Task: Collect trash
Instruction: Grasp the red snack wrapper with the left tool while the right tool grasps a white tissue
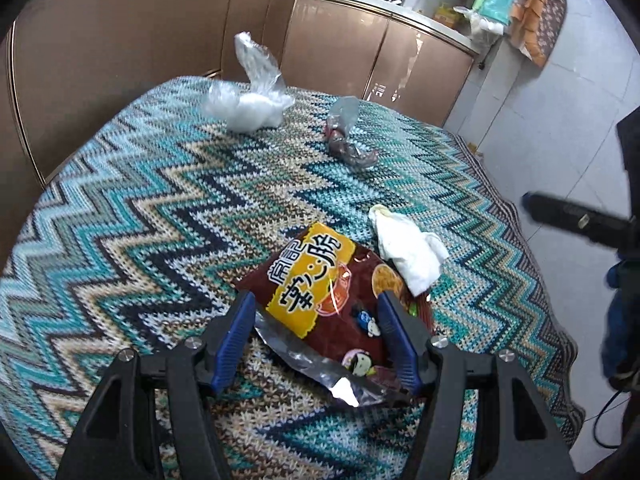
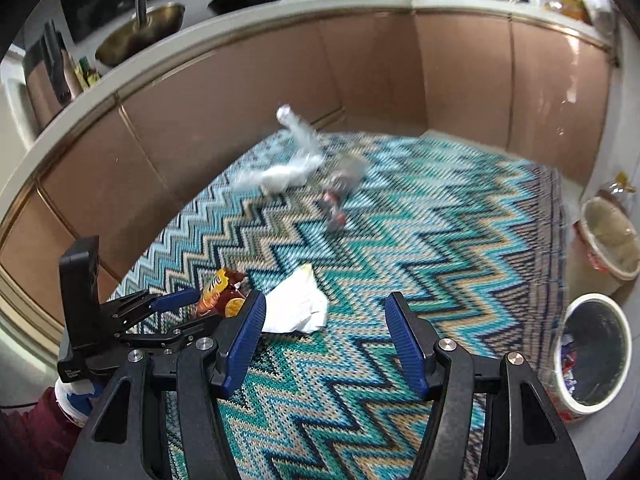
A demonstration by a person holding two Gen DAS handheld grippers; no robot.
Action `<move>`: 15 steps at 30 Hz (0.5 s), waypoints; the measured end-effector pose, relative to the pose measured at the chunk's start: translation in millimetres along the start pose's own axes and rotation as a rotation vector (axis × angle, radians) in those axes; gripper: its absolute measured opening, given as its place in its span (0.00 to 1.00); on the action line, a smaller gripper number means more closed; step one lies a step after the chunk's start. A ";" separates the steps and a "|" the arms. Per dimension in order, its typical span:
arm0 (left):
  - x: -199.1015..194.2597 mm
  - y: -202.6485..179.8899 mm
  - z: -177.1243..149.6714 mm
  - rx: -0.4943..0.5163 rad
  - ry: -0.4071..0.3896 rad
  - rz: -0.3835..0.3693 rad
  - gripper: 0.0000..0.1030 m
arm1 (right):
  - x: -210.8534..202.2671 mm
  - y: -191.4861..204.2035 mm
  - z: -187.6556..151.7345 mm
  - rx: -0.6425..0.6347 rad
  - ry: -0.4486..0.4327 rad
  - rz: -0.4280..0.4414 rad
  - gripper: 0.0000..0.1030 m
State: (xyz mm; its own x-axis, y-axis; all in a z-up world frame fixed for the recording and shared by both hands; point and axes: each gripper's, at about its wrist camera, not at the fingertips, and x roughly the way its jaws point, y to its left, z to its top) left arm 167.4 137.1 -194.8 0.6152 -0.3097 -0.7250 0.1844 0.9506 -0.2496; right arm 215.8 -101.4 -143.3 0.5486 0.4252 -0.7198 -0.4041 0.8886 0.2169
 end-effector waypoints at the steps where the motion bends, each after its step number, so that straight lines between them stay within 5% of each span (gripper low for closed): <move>1: 1.7 2.5 -1.0 -0.009 -0.001 -0.011 0.60 | 10.3 1.0 0.5 -0.007 0.018 0.008 0.60; 6: 3.2 4.7 -3.6 0.001 -0.024 -0.022 0.59 | 46.6 5.0 0.5 -0.017 0.079 0.037 0.60; 15: 6.8 -3.1 -7.1 0.020 -0.015 -0.046 0.37 | 83.1 12.3 -1.3 -0.054 0.144 0.073 0.56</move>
State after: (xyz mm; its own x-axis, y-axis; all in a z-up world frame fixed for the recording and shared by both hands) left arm 165.6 131.9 -203.6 0.6169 -0.3532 -0.7034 0.2279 0.9355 -0.2698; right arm 255.5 -55.3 -201.3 0.4074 0.4558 -0.7914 -0.4803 0.8440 0.2389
